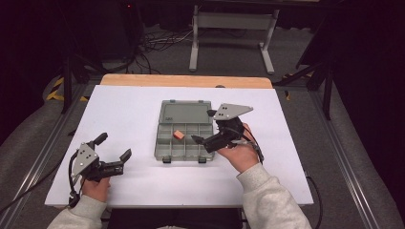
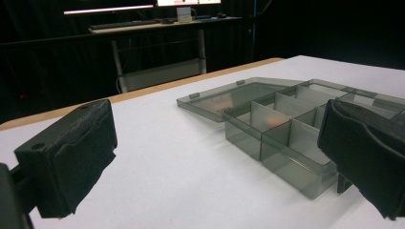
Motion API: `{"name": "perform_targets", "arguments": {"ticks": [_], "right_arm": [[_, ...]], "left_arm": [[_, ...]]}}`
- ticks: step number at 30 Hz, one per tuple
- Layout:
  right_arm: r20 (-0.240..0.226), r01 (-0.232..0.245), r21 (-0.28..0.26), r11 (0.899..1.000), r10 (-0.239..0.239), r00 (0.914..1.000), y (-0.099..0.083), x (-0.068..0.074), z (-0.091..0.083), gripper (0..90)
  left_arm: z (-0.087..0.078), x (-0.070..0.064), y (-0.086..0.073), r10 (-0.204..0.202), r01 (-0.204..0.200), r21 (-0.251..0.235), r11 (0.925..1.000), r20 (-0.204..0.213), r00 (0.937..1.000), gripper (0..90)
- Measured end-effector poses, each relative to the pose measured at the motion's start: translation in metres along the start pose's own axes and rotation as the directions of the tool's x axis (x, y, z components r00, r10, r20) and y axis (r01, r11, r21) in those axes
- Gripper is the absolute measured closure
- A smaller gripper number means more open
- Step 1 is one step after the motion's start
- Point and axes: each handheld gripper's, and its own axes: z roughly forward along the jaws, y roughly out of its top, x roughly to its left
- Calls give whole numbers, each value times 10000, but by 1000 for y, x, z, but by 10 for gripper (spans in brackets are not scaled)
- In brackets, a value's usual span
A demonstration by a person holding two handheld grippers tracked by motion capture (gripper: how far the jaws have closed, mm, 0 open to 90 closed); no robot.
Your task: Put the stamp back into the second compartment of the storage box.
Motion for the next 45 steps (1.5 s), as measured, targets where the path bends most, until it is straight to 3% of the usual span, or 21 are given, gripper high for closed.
{"name": "perform_targets", "arguments": {"ticks": [17,33,41,45], "right_arm": [[637,-453,-1170,9921,530,9966,-55,-4,-37,14],[1006,-371,-2135,9762,598,9931,-108,4,-48,5],[1249,-721,-2167,9736,1009,9870,-129,3,-49,3],[1236,-923,-2368,9672,1242,9845,-138,1,-50,3]], "left_arm": [[0,0,0,-15,16,31,10000,-22,10000,5],[0,0,0,-10,10,3,10000,-74,10000,4],[0,0,0,2,-3,-8,10000,-72,10000,4],[0,-1,0,-20,20,-20,10000,-54,10000,4]]}}
